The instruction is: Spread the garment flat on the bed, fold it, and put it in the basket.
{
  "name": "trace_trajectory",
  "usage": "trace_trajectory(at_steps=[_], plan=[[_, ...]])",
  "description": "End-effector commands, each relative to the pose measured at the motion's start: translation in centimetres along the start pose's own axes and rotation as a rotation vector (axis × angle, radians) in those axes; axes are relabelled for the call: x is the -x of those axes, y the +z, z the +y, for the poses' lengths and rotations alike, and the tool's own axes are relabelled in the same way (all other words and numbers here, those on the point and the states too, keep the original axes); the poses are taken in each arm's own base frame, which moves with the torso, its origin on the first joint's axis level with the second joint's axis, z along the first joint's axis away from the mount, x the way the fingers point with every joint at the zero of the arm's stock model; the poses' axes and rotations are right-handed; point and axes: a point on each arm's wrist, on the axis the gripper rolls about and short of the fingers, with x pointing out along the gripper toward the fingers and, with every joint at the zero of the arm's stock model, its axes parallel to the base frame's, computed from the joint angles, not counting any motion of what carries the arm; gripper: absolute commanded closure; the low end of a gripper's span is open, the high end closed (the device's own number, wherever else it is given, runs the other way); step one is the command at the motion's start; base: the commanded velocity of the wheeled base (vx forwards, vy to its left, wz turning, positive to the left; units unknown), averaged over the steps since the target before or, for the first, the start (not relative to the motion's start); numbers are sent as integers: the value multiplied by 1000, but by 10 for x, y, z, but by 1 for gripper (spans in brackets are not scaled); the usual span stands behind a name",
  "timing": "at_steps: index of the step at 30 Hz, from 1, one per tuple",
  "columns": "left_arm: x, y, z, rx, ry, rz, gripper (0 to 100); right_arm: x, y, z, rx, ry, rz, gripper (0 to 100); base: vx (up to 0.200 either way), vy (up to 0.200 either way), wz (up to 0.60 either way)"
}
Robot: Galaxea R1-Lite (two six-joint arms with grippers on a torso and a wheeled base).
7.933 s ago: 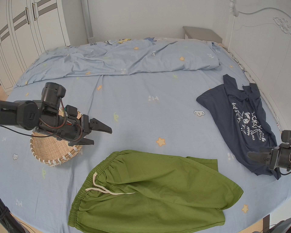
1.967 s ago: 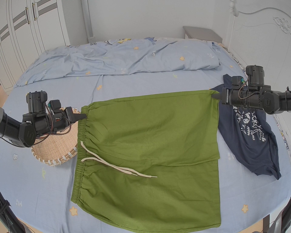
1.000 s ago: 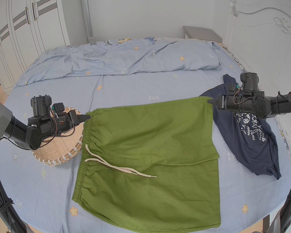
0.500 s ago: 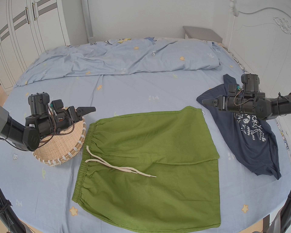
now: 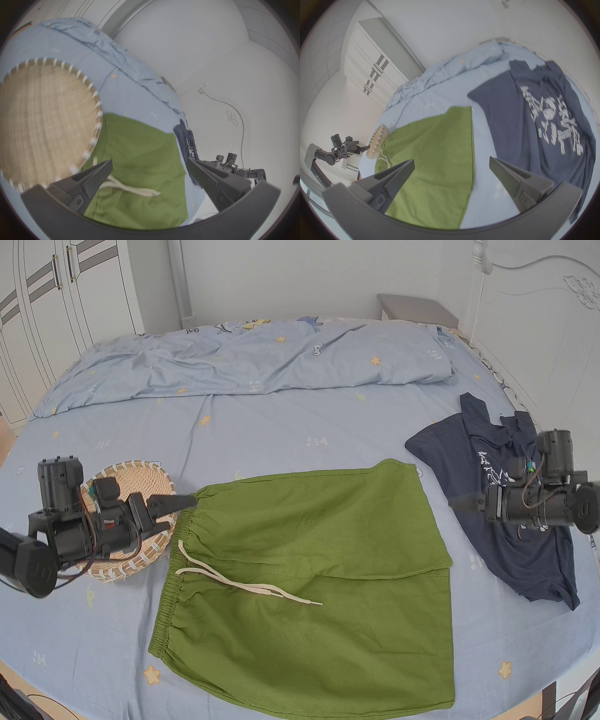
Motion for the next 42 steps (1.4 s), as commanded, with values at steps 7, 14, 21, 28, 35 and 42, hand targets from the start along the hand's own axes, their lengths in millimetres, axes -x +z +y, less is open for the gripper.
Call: trace_trajectory(at_steps=[7,14,21,28,35,42], plan=[[75,-102,21,185,147,180,0,91,-131,26,-133,26,179,0,0,0,0],[91,-126,32,269,160,247,0,109,-179,29,-188,69,275,0,0,0,0],[91,-139,48,262,195,333,0,118,-202,28,-211,85,282,0,0,0,0],[88,-144,76,189,250,379,0,119,-208,28,-216,90,284,0,0,0,0],[86,-147,78,188,249,401,0,120,-208,28,-213,91,279,0,0,0,0],[76,-143,85,173,194,376,0,120,-209,28,-213,91,279,0,0,0,0]])
